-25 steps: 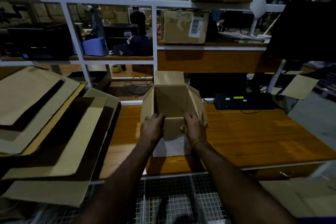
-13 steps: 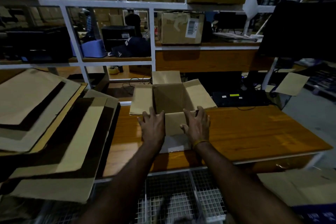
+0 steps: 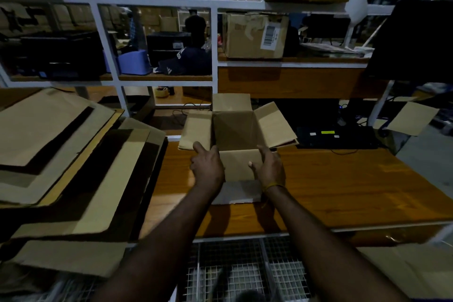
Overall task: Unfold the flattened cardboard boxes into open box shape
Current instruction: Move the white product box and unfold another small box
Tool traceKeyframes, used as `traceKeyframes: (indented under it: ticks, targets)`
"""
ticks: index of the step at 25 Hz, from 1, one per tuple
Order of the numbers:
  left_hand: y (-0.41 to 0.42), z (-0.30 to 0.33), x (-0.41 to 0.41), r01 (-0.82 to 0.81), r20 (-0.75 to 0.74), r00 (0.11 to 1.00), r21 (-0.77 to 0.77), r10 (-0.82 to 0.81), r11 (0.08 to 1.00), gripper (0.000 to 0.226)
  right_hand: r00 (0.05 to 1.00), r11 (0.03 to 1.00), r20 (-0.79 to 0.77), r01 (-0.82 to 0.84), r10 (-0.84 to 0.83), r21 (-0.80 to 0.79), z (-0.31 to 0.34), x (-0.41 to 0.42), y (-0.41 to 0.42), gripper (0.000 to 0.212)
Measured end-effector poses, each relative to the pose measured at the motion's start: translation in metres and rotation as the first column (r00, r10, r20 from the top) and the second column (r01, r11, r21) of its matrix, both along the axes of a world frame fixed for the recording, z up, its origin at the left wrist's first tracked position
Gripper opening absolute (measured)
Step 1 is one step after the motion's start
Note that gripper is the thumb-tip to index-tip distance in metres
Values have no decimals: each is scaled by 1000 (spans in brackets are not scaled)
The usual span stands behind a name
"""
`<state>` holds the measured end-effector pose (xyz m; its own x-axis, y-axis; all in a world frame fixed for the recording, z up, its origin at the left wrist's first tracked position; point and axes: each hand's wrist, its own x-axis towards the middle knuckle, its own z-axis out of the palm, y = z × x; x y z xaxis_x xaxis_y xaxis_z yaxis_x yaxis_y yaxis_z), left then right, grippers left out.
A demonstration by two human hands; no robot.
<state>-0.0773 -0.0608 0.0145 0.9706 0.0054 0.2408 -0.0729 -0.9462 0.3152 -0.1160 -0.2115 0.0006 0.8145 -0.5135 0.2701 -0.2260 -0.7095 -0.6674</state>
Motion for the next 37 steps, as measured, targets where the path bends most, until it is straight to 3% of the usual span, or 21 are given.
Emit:
traceKeyframes:
  ticks: [3,8,12,17,22,27,33,37]
  targets:
    - [1,-10,26,-27,-1,1000,-40,27,999,44,1000,1000,-1,-15,15,6,-3,14,-1,57]
    - [-10,-19,51,111,18,994,-173,-110,979,42,997,996,33,-77,75,50,-8,42,-13,54]
    - [-14,-6,64,96,-132,983,-204,-125,974,52,995,994,57,-87,83,63,-7,52,-13,52]
    - [-10,8,63,4,-250,967,-175,-48,985,57,997,996,-54,-57,61,64,7,50,-2,51]
    - [19,3,46,183,-168,957,-280,-236,942,58,997,996,-49,-51,55,78,7,20,14,52]
    - [45,8,16,247,-185,933,-298,-309,922,55,1000,994,-20,14,-11,106,7,-22,51,46]
    - [73,8,-20,295,-222,879,-442,-421,847,39,992,992,-111,69,-58,101,3,-72,71,53]
    - [89,3,-42,299,-232,873,-441,-429,846,40,989,990,-122,94,-81,105,1,-95,89,52]
